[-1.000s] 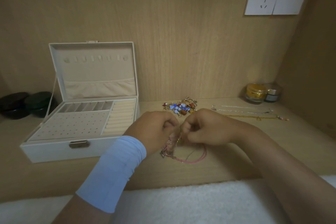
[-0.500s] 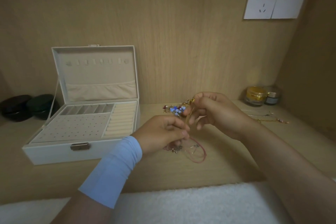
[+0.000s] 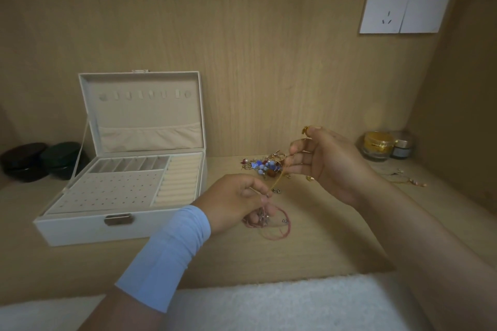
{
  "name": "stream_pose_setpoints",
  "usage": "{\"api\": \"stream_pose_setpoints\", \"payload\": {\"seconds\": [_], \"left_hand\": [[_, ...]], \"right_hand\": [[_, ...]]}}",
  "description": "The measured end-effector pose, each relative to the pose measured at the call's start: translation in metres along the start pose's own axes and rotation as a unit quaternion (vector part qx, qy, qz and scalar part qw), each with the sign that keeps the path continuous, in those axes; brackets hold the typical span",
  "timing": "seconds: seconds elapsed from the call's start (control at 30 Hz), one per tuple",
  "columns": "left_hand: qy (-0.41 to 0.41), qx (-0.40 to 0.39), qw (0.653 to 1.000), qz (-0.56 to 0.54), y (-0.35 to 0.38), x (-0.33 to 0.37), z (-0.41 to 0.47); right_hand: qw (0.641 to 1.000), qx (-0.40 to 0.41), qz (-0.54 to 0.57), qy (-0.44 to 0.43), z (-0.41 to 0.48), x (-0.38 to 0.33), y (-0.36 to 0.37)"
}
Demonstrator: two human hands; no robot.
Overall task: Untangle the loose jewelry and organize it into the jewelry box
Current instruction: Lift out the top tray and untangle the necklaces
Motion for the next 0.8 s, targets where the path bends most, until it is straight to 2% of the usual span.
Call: {"api": "stream_pose_setpoints", "payload": {"seconds": [0.1,0.2,0.3,0.5,0.6,0.67,0.7,0.8], "left_hand": [[-0.006,0.014,0.999,0.036,-0.002,0.000,-0.001],[-0.021,0.038,0.991,0.127,-0.004,0.000,-0.002],[-0.031,0.069,0.963,0.260,-0.007,0.005,-0.004],[-0.050,0.046,0.944,0.324,-0.003,0.011,-0.010],[-0.070,0.044,0.910,0.406,-0.004,0.016,-0.014],[-0.080,0.046,0.897,0.432,-0.005,0.018,-0.015],[-0.085,0.044,0.894,0.438,-0.006,0.018,-0.016],[-0.097,0.024,0.893,0.438,-0.003,0.014,-0.015]], "right_hand": [[1.000,0.015,-0.007,0.002,0.001,0.002,-0.003],[0.999,0.026,-0.036,0.008,0.004,-0.001,-0.005],[0.996,0.018,-0.085,0.017,0.006,-0.010,-0.003],[0.979,-0.003,-0.202,0.027,-0.002,-0.008,0.005],[0.958,-0.018,-0.287,0.008,-0.007,-0.007,0.007],[0.927,-0.049,-0.371,-0.019,-0.010,-0.008,0.011],[0.900,-0.072,-0.430,-0.023,-0.011,-0.006,0.014],[0.775,-0.140,-0.616,0.019,-0.017,0.008,0.021]]}}
Point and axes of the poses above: each hand's wrist, its own z-axis towards the middle knuckle, its own y-axis out of the palm, x = y × z, the point moved 7 cm from there along z, towards the middle knuckle, and after that the axes turned 12 degrees about -x, right-handed, at the moved point
